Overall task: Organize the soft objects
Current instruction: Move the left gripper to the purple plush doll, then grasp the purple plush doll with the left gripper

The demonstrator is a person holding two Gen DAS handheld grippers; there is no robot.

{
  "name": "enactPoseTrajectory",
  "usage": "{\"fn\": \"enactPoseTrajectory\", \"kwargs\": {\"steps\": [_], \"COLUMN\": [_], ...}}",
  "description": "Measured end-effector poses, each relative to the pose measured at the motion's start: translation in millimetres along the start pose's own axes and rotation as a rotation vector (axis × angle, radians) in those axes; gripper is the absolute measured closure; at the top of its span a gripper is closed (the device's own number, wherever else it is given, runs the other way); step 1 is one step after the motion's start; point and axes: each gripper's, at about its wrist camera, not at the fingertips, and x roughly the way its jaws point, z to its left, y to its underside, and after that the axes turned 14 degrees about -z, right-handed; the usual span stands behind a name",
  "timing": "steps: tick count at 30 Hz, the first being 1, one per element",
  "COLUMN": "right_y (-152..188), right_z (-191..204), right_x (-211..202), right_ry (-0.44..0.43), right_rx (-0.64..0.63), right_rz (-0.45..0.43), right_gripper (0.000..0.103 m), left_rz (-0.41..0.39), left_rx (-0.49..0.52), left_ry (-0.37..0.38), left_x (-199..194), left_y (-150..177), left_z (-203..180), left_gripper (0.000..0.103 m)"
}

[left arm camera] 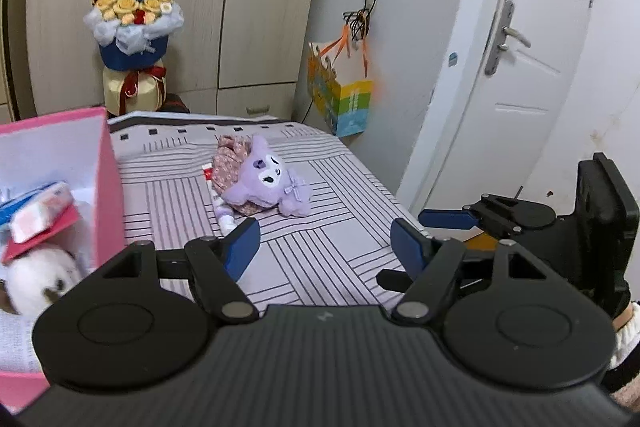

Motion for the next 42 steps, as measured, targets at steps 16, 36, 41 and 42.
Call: {"fn": "enactPoseTrajectory", "kwargs": {"steps": [16, 36, 41, 42], "right_y": [-0.8, 4.5, 2.7, 2.4], "right_z": [-17.4, -58.6, -49.8, -45.3], "right_x": [98.1, 170.6, 157.6, 154.4], "right_ry": [-0.189, -0.312, -0.249, -0.244], "right_rx": [-0.272, -0.085, -0.076, -0.078], "right_rz": [0.005, 0.106, 0.085, 0.083], "right_gripper": [0.016, 0.031, 0.043, 0.043], "left_rz": [-0.001, -0.022, -0.034, -0.044], "left_rx": [-0.255, -0.389, -0.486, -0.489], "left_ry": [-0.150, -0.169, -0.208, -0.216], "left_x": [123.6, 155.1, 151.9, 150.8], "left_y": [27.9, 40.8, 44.0, 43.7], "left_z": [36.5, 55.7, 63.6, 63.2], "left_gripper": [0.036, 0.063, 0.061, 0.061]}}
